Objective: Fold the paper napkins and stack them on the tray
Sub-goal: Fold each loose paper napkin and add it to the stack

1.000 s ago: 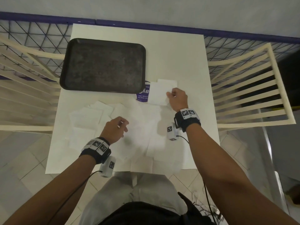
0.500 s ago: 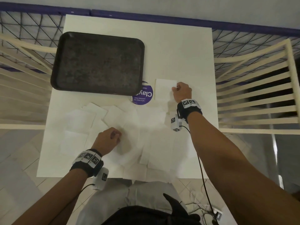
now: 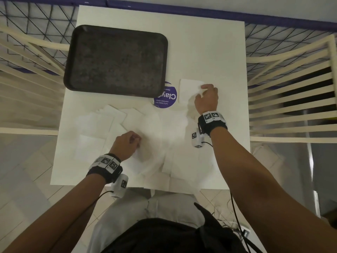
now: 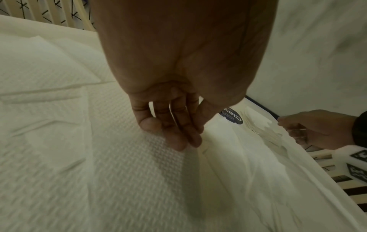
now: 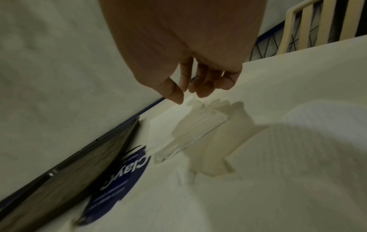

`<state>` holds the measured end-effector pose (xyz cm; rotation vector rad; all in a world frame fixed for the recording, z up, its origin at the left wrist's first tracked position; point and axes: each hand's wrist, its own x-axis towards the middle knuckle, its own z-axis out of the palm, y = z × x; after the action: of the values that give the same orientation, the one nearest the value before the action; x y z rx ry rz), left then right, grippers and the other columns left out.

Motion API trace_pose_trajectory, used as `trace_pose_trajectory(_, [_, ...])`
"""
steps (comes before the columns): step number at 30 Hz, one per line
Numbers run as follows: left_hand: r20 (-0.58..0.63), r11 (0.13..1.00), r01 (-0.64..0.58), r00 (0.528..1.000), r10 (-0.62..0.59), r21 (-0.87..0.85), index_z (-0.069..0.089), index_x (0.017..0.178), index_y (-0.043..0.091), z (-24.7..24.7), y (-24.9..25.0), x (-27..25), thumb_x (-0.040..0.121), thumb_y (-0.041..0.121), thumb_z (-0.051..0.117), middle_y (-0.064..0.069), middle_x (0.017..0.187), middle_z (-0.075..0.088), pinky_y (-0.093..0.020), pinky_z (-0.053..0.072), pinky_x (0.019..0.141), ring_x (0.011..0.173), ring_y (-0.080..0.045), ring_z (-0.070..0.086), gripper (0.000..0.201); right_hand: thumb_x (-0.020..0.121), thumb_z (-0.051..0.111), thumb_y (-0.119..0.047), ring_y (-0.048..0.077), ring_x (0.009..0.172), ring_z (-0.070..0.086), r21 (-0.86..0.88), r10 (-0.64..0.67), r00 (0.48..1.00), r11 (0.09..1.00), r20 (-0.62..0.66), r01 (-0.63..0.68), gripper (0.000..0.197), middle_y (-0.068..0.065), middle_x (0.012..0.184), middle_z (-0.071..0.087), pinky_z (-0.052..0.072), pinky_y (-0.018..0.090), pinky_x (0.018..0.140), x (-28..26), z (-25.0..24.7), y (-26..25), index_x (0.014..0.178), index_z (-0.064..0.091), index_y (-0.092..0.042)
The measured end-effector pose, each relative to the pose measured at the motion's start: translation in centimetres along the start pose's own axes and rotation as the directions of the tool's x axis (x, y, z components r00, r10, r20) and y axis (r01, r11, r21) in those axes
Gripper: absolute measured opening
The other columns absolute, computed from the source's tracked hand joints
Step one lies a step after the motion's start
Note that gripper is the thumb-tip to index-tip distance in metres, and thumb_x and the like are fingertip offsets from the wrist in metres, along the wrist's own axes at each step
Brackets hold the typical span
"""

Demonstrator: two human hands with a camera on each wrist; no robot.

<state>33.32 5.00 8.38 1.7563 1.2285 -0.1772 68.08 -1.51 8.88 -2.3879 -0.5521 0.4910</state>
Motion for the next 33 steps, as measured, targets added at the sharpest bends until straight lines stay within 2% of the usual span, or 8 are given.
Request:
trace_pose_trajectory(4, [-0.044,1.000,-0.025,0.999,0.025,-0.010,0.068,0.096,0.030,-0.5,-0.7,-0.4,0.096,0.022,0.059,0.009,0.083,0.074,-0.032,0.057,0.072,0.076,-0.012,0.069,0.012,0.083,0.055,-0.001,0.013,0.080,0.058,0.082,-0.143,0.990,0.987,0.018,0.141,0.026,0.005,0.093,0.065,0.050,0.024,0.078,-4.6,1.5,-0.6,0.100,0.067,-0.017])
trace_pose_trajectory(9, [-0.140,0.997,-0.079,0.987,0.079,0.005,0.067,0.107,0.022,-1.0,-3.0,-1.8,0.098,0.019,0.058,0.002,0.100,0.069,-0.031,0.051,0.078,0.087,-0.017,0.066,0.014,0.085,0.059,-0.001,-0.002,0.066,0.056,0.161,-0.268,0.946,0.957,0.180,0.241,0.018,-0.003,0.083,0.068,0.041,0.008,0.069,-11.8,4.8,-1.6,0.089,0.072,-0.013])
trace_pose_trajectory(12, [-0.188,0.992,-0.117,0.974,0.122,0.037,0.067,0.108,0.021,-1.4,-4.2,-2.7,0.096,0.013,0.059,-0.002,0.105,0.064,-0.035,0.053,0.086,0.090,-0.020,0.063,0.017,0.084,0.062,-0.002,-0.006,0.067,0.058,0.176,-0.301,0.913,0.950,0.275,0.259,0.017,-0.006,0.082,0.071,0.039,0.002,0.069,-15.8,6.4,-2.1,0.087,0.074,-0.013])
trace_pose_trajectory(16, [-0.161,0.990,-0.122,0.978,0.132,0.069,0.068,0.113,0.016,-2.0,-5.4,-3.7,0.092,0.010,0.064,-0.003,0.109,0.061,-0.038,0.054,0.089,0.095,-0.022,0.062,0.022,0.083,0.073,-0.020,0.010,0.078,0.066,0.067,-0.243,0.884,0.969,0.399,0.237,0.006,-0.007,0.083,0.072,0.054,0.027,0.081,-19.5,8.2,-2.1,0.088,0.073,-0.022])
trace_pose_trajectory(21, [-0.139,0.984,-0.155,0.976,0.165,0.083,0.067,0.117,0.014,-2.2,-6.6,-4.8,0.092,0.007,0.065,-0.002,0.111,0.058,-0.035,0.051,0.093,0.097,-0.019,0.059,0.026,0.079,0.078,-0.047,0.009,0.084,0.065,-0.175,-0.158,0.882,0.950,0.443,0.258,0.025,-0.013,0.084,0.071,0.044,0.029,0.088,-22.2,9.3,-2.2,0.092,0.071,-0.027])
trace_pose_trajectory(24, [-0.137,0.981,-0.179,0.972,0.188,0.076,0.066,0.120,0.011,-2.4,-6.9,-5.4,0.093,0.003,0.062,-0.004,0.116,0.059,-0.026,0.044,0.091,0.097,-0.017,0.057,0.028,0.083,0.075,-0.041,0.012,0.093,0.064,-0.254,-0.122,0.885,0.932,0.449,0.258,0.016,-0.012,0.088,0.071,0.039,0.037,0.096,-23.3,9.8,-2.3,0.090,0.070,-0.028])
trace_pose_trajectory(28, [-0.140,0.984,-0.171,0.975,0.175,0.037,0.066,0.120,0.009,-2.6,-7.3,-5.8,0.094,0.000,0.059,-0.007,0.118,0.062,-0.026,0.045,0.093,0.100,-0.018,0.058,0.028,0.087,0.069,-0.027,0.020,0.100,0.063,-0.274,-0.122,0.878,0.922,0.464,0.273,0.003,-0.011,0.092,0.071,0.041,0.042,0.099,-24.0,9.9,-2.3,0.084,0.070,-0.028])
trace_pose_trajectory(33, [-0.191,0.992,-0.122,0.975,0.112,-0.043,0.063,0.122,0.010,-2.7,-6.8,-6.2,0.098,0.008,0.057,-0.005,0.118,0.063,-0.028,0.048,0.091,0.099,-0.017,0.060,0.024,0.085,0.072,-0.022,0.015,0.086,0.065,-0.090,-0.109,0.894,0.982,0.434,0.163,0.015,-0.014,0.080,0.065,0.050,0.032,0.087,-23.5,8.9,-2.5,0.077,0.062,-0.031])
